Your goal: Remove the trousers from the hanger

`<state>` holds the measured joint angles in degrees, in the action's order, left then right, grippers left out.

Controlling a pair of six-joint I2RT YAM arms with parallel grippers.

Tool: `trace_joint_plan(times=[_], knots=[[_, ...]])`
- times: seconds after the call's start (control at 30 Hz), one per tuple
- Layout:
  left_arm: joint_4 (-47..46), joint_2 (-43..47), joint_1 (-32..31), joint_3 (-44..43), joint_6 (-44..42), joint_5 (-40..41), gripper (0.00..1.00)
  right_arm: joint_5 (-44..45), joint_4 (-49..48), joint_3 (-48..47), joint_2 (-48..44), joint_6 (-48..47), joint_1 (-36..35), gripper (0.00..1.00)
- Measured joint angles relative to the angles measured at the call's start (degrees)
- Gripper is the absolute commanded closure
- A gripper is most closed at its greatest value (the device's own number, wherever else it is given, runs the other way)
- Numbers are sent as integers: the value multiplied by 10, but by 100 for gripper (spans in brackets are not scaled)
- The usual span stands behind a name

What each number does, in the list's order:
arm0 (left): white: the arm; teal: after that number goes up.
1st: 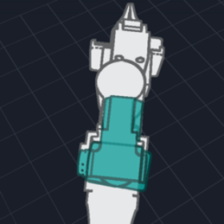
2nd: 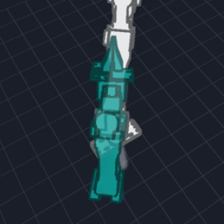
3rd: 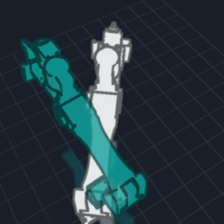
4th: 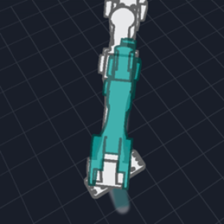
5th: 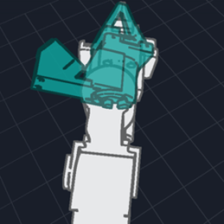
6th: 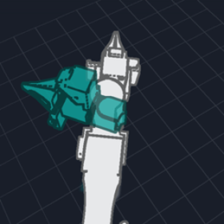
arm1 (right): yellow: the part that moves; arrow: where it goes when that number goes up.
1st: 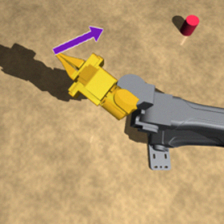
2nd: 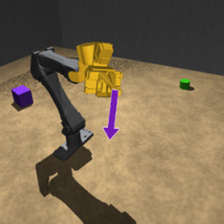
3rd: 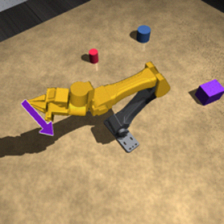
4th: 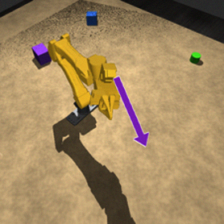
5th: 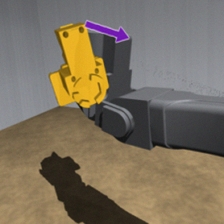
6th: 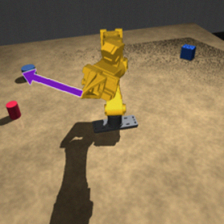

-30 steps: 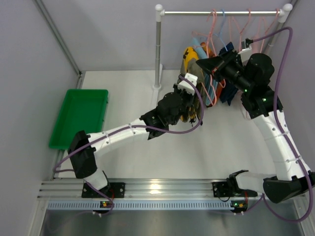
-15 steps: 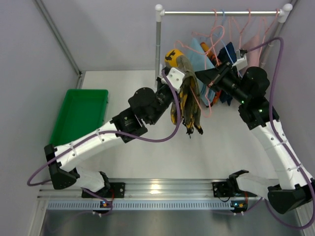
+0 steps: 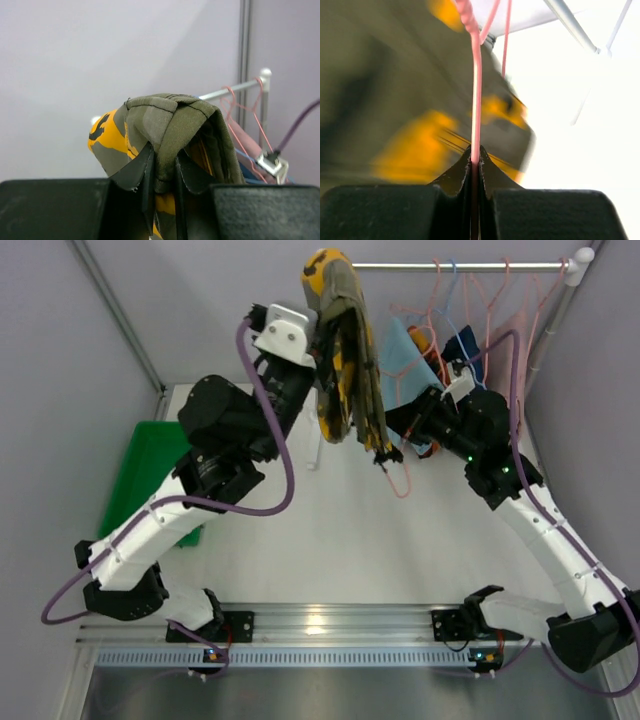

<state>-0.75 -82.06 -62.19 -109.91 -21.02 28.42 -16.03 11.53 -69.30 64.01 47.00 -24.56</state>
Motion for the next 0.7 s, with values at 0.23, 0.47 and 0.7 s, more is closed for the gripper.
trace_joint_plan(times=[0.23,0.47,0.7], knots=[[-77,2,13,-76,-96,41,100,3,3,17,11,-37,-30,100],[-102,64,199,3,-123,93,100,1,4,13,21,-75,-47,100],[-84,202,378,183,-133,139,100,-13,1,-14,30,-106,-55,100]])
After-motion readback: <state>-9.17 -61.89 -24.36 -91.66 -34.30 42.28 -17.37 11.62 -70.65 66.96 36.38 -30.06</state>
